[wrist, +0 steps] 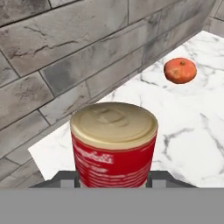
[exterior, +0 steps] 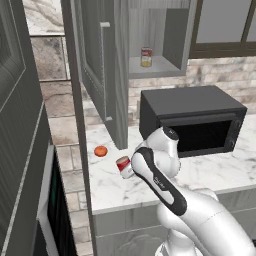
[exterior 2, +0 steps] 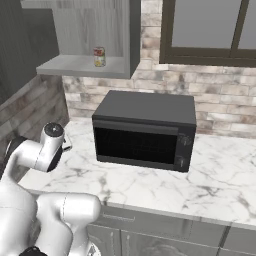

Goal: Restock the canned food cabinet by taking the new fresh canned food from the counter and placing it in the cabinet. Then, take the old canned food from the cabinet and place it on the counter.

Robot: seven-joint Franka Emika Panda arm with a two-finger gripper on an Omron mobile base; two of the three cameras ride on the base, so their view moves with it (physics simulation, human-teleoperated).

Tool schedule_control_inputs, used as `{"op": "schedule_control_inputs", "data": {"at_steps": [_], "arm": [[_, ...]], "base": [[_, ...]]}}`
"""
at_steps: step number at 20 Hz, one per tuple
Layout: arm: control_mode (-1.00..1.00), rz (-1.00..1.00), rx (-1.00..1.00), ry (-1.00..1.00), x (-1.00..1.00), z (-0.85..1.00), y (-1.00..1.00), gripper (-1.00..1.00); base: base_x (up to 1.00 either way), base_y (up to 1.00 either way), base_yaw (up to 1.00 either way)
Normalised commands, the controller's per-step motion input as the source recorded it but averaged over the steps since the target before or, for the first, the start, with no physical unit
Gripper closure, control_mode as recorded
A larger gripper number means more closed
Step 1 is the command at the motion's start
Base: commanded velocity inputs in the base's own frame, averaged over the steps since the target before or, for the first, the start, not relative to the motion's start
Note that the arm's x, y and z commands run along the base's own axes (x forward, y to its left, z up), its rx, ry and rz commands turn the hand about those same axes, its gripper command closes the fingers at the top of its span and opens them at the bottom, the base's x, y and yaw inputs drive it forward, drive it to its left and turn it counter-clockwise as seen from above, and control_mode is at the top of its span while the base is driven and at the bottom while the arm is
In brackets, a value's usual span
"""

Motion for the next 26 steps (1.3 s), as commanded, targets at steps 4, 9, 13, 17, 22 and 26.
{"op": "schedule_control_inputs", "data": {"at_steps": [4, 9, 13, 17, 22, 26], "arm": [[-1.0, 0.0, 0.0, -0.07, 0.27, -0.34, 0.0, 1.0], [-1.0, 0.0, 0.0, -0.09, 0.18, -0.35, 0.0, 1.0], [-1.0, 0.0, 0.0, -0.06, 0.1, -0.24, 0.0, 1.0], [-1.0, 0.0, 0.0, -0.01, 0.01, -0.21, 0.0, 1.0], [-1.0, 0.0, 0.0, 0.0, 0.0, -0.16, -0.04, -1.0], [-1.0, 0.0, 0.0, 0.01, 0.0, 0.0, 0.0, -1.0]], "base": [[0.0, 0.0, 0.0], [0.0, 0.0, 0.0], [0.0, 0.0, 0.0], [0.0, 0.0, 0.0], [0.0, 0.0, 0.0], [0.0, 0.0, 0.0]]}}
